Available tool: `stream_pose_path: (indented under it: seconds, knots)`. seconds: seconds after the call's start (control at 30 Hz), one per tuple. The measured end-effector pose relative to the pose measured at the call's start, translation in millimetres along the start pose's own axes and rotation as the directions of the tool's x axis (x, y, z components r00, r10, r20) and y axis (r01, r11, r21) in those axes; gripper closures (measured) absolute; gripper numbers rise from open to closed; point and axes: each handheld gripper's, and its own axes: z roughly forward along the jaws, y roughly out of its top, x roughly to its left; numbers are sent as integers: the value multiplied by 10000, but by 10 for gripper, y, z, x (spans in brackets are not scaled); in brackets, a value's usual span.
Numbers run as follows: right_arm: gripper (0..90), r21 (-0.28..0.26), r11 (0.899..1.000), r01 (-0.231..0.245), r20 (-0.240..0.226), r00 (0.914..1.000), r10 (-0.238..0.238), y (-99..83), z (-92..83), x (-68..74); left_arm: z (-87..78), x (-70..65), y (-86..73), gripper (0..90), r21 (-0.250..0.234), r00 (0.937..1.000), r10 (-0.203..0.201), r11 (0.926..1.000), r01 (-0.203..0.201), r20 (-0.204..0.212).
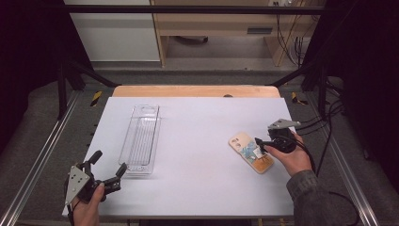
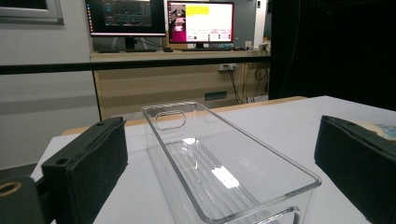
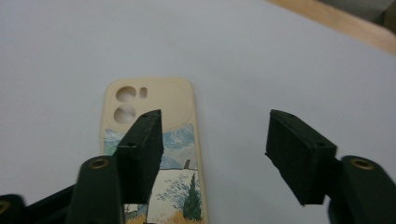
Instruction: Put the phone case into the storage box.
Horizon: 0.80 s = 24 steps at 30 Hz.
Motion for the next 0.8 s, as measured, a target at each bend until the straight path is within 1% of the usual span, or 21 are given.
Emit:
stream_pose_path:
  seconds: [0.07,0.13,0.17,0.2,0.23,0.27,0.33,0.43,0.57,0.63,0.73,0.8]
  knots:
    - [474,337,9994,-26,-24,10000,27,-4,54,-36,7,1,-4,23,35,10000,29,10000,-29,-7]
    - [559,696,9975,-115,-142,9998,125,-21,110,-77,10,0,-4,23,56,10000,67,10000,-67,7]
    - [559,696,9975,-115,-142,9998,125,-21,110,-77,12,-3,-3,23,75,9999,107,9999,-107,13]
    - [656,957,9953,-136,-229,9996,159,-41,160,-122,13,-4,-3,23,82,9999,112,9999,-113,14]
    - [656,957,9953,-136,-229,9996,159,-41,160,-122,14,-4,-3,23,78,9999,101,9999,-101,22]
    - [683,974,9950,-206,-289,9993,235,-46,175,-132,13,-5,-1,23,76,9999,102,9999,-102,15]
    - [770,1052,9942,-241,-267,9993,271,-56,202,-159,12,-4,1,23,60,10000,95,9999,-95,8]
    - [848,1144,9930,-297,-353,9988,339,-65,238,-169,11,-1,1,24,50,9999,119,9999,-118,-13]
    - [898,1449,9887,-396,-377,9983,455,-71,299,-167,16,2,-1,27,73,9998,186,9998,-186,-35]
    - [900,1580,9865,-435,-332,9982,494,-74,336,-164,11,5,3,28,52,9998,185,9998,-184,-56]
    - [900,1706,9840,-515,-347,9977,582,-75,378,-162,5,5,6,28,44,9998,169,9998,-169,-59]
    - [900,1793,9826,-488,-401,9976,568,-75,397,-154,3,3,8,28,34,9998,168,9999,-168,-54]
